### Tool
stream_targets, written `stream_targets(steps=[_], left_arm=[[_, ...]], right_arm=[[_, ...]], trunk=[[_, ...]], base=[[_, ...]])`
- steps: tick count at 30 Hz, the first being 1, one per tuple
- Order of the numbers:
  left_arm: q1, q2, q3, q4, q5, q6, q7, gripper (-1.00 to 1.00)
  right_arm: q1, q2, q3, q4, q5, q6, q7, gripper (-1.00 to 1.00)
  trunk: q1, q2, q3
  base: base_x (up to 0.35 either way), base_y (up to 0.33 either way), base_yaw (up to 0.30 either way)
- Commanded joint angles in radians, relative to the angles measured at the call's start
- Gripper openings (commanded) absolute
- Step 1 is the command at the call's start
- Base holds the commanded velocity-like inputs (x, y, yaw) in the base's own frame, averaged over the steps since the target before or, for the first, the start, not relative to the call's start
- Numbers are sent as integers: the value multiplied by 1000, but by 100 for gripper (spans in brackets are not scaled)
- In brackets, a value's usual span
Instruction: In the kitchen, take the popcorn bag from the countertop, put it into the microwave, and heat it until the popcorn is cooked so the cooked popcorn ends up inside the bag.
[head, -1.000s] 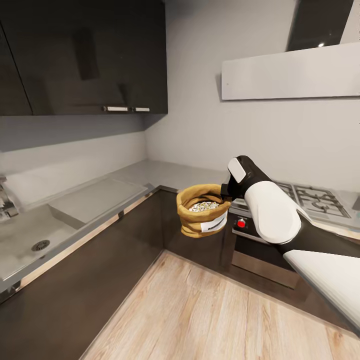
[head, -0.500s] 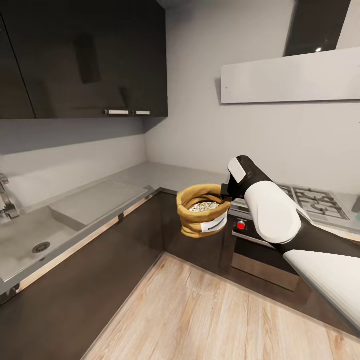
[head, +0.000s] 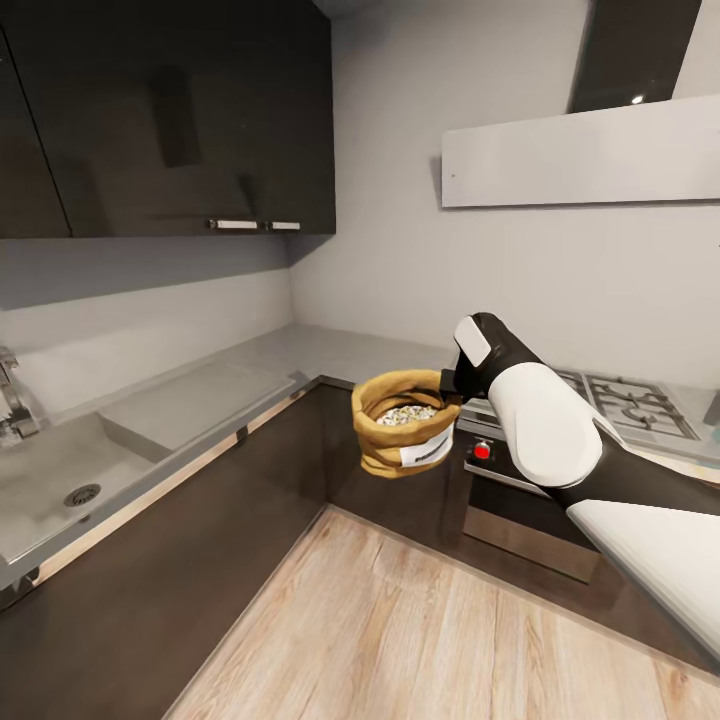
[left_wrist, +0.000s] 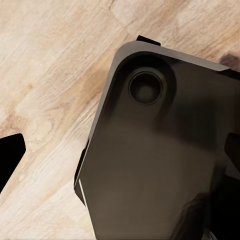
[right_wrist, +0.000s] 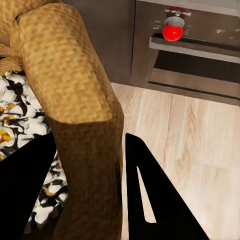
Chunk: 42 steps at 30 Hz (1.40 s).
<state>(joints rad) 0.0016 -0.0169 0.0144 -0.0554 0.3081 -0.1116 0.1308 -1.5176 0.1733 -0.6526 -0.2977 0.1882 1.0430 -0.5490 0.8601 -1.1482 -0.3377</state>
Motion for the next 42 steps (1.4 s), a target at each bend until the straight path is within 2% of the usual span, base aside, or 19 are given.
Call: stream_targets(steps=[1,17,21,23,36,42], left_arm=[[1,-1,1,-1,3,-2,3,100],[0,-1,-1,0,3,-1,1,100],[1,-2,-6,3,-9,0,-3,100],[1,-3,-7,3,-9,-2,-1,100],[0,-3,-7,3,-9,-2,0,100],[0,-3,-6,3,-2,-2,0,100]], right_arm=[[-1,1,-7,-1,10,4,-2,-100],[1,0,-7,-3,14,4,-2,-100],[1,-46,-7,-2,14,4,-3,-100],[0,-65,-7,-1,17,4,-5,-100],[1,-69,-7,0,19,4,-1,-100],[1,-66,-7,3,5,4,6,-100]], trunk=[[0,-1,-1],[0,-1,8],[0,-1,11],[0,-1,12],[0,-1,20],[0,-1,24]], base=[[0,0,-225],[0,0,-265],[-2,0,-281],[-265,0,-281],[-344,0,-281],[-345,0,-281]])
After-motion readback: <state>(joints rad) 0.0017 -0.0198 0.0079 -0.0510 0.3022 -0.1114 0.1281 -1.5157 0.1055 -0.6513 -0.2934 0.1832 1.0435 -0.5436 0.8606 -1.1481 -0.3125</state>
